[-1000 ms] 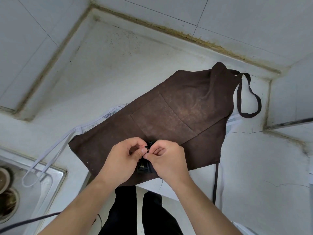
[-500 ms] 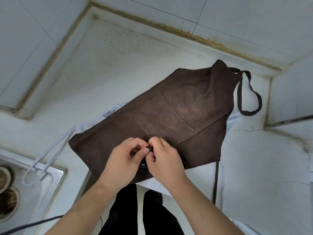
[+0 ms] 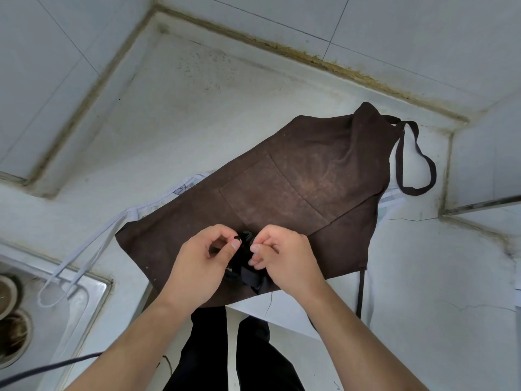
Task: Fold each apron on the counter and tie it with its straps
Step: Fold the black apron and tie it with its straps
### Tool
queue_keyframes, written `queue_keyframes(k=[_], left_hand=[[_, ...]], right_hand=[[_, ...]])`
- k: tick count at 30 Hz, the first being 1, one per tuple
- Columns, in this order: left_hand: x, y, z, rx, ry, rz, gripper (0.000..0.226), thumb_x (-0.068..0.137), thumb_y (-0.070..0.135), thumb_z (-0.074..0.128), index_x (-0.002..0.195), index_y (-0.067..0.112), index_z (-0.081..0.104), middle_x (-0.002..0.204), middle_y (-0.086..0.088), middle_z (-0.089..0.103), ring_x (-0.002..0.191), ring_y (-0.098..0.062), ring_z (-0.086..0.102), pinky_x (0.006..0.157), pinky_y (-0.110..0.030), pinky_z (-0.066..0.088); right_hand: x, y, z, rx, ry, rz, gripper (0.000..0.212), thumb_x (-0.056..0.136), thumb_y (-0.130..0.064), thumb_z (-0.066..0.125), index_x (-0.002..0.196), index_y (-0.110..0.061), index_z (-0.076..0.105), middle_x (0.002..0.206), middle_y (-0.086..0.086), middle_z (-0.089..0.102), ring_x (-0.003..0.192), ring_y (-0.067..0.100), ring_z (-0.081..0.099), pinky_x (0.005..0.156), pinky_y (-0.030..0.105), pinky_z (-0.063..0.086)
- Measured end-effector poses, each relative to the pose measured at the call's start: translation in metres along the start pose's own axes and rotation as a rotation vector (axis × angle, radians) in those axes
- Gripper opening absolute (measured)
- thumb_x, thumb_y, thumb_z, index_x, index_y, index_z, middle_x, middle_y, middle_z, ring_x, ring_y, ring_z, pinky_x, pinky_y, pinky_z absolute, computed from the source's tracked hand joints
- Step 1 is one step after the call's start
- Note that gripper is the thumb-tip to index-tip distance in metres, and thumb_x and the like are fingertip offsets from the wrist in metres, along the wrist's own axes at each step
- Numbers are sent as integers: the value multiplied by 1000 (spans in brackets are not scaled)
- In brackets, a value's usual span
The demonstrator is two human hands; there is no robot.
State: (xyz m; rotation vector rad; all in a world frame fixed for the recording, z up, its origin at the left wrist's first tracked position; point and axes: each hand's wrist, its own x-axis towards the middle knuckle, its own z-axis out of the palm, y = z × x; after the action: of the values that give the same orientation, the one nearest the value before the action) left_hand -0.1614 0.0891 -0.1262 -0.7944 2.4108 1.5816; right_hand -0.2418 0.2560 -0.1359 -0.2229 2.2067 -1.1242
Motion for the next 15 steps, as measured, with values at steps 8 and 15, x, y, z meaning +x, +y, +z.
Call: queue_keyframes(k=[8, 15], left_hand=[[0, -4, 0, -30, -4, -47, 7, 101, 24, 66, 95, 23, 70, 81, 6, 71, 82, -12, 68, 85, -38, 57], [0, -3, 1, -34, -5, -38, 9, 101, 23, 66, 94, 27, 70, 88, 9, 73, 86, -10, 69, 86, -38, 58]], right_hand=[[-1, 0, 3, 97, 33, 57, 20, 97, -8, 62, 85, -22, 67, 75, 0, 72, 71, 13, 75, 73, 45, 65], [-5, -1, 14, -82, 27, -137, 12, 89, -26, 79, 92, -31, 68, 96, -16, 62, 81, 8, 65, 70, 23, 58]])
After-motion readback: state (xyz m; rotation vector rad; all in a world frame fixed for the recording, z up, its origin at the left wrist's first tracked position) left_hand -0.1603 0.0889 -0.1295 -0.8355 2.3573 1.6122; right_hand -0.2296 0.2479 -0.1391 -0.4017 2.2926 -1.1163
